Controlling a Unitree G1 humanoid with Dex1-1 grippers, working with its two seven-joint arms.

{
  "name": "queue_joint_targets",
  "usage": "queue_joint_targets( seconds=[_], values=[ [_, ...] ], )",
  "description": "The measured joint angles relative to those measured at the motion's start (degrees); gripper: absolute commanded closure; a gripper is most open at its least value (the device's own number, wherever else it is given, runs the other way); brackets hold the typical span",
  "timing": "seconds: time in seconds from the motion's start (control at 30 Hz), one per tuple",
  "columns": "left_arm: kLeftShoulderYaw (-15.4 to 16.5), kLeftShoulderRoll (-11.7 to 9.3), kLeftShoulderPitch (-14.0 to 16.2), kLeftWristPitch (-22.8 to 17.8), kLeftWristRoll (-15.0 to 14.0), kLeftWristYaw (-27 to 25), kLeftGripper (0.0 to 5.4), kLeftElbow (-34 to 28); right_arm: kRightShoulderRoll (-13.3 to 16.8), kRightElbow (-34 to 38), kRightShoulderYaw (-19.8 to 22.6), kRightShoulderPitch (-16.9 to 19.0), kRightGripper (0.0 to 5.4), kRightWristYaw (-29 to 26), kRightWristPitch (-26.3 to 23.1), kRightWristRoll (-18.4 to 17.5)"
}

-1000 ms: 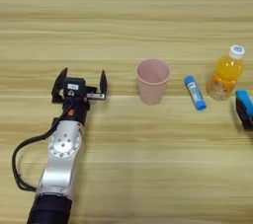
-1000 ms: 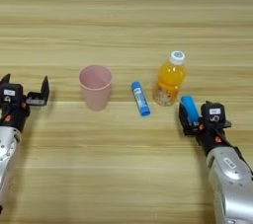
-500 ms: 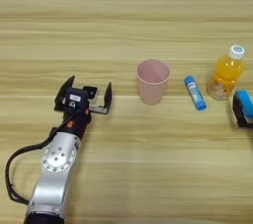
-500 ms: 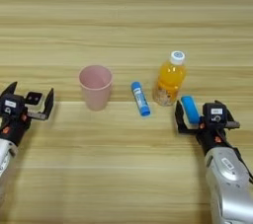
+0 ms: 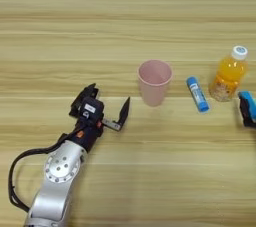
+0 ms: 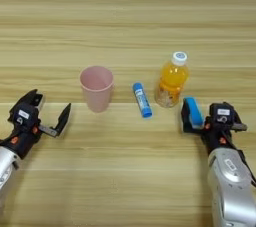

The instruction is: Move the objects on the table

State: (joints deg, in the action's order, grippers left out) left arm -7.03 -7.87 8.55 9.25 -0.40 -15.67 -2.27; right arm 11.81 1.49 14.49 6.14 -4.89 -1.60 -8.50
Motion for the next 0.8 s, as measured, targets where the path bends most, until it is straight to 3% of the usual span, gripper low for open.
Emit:
queue_joint_targets(
  seconds=[0.2,0.53,0.8],
  values=[
    [-0.70,0.05,-0.58,-1.62,-0.42,-1.63,0.00,0.81,-0.40,-0.05,4.18,-0.75,0.02,4.31,1.69,0.01],
    [-3.52,-0.53,-1.30,-5.24,-1.80,-6.92,0.00,2.75,-1.04,-0.04,4.59,-1.27,0.02,5.08,2.24,0.02],
    [-4.69,-1.01,-1.85,-5.65,-1.76,-8.21,0.00,3.10,-0.86,-0.04,8.01,-1.32,0.02,10.48,2.34,1.61]
  ],
)
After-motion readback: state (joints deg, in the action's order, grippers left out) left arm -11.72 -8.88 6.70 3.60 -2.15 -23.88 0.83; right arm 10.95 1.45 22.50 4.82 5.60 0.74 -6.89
